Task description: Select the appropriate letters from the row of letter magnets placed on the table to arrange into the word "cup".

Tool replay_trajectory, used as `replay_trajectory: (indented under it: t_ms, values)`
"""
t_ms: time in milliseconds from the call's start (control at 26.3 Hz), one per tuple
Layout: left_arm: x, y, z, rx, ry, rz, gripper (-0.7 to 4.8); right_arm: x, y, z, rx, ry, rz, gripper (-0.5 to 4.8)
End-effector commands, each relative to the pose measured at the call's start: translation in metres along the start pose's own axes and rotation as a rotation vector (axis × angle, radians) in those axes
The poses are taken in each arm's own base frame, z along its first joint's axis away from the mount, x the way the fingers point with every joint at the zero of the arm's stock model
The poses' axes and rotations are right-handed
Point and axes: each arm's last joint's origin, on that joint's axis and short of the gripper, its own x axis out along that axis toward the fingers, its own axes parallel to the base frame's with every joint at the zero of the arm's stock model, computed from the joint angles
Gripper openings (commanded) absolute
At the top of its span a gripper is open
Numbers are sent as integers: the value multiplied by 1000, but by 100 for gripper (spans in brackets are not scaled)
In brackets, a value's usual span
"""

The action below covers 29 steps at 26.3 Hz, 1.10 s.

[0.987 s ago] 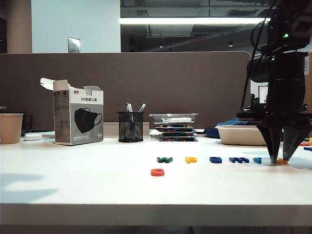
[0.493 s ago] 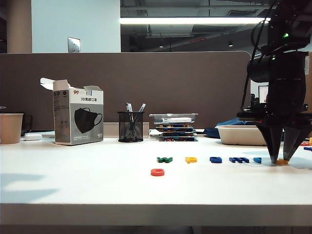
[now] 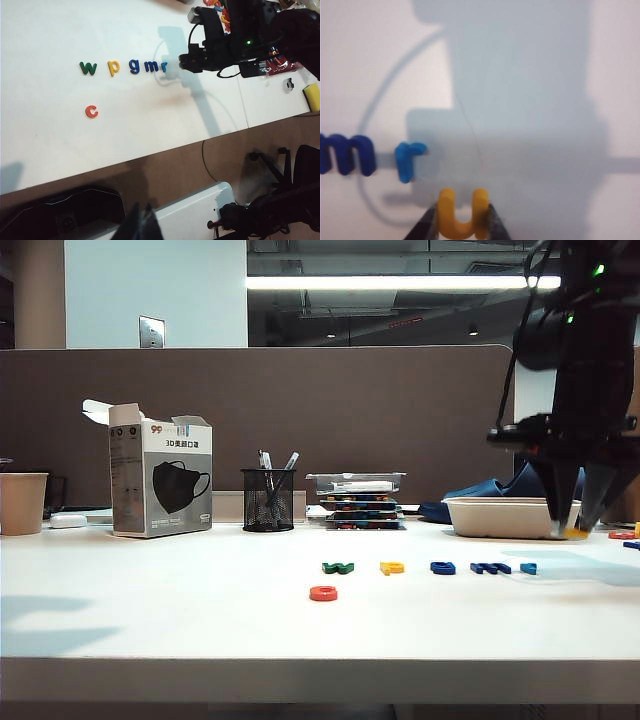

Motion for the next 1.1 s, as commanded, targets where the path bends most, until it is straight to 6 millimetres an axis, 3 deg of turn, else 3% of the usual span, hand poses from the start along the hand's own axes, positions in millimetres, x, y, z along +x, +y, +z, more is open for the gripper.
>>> replay_trajectory:
  t_ms: [38, 342, 797, 1101]
  values:
    - [-1, -1, 0, 7, -6, -8, -5, -16, 1, -3, 32, -31, 10, 112]
    - [-1, -1, 0, 7, -6, -8, -5, -28, 6, -12, 55, 14, 78, 112]
    - [-1, -1, 0, 7, -6, -8, -5, -31, 42, -20, 20, 24, 130, 112]
    - [-1, -1, 0, 7, -6, -8, -5, -32, 76, -30, -28, 32, 144, 112]
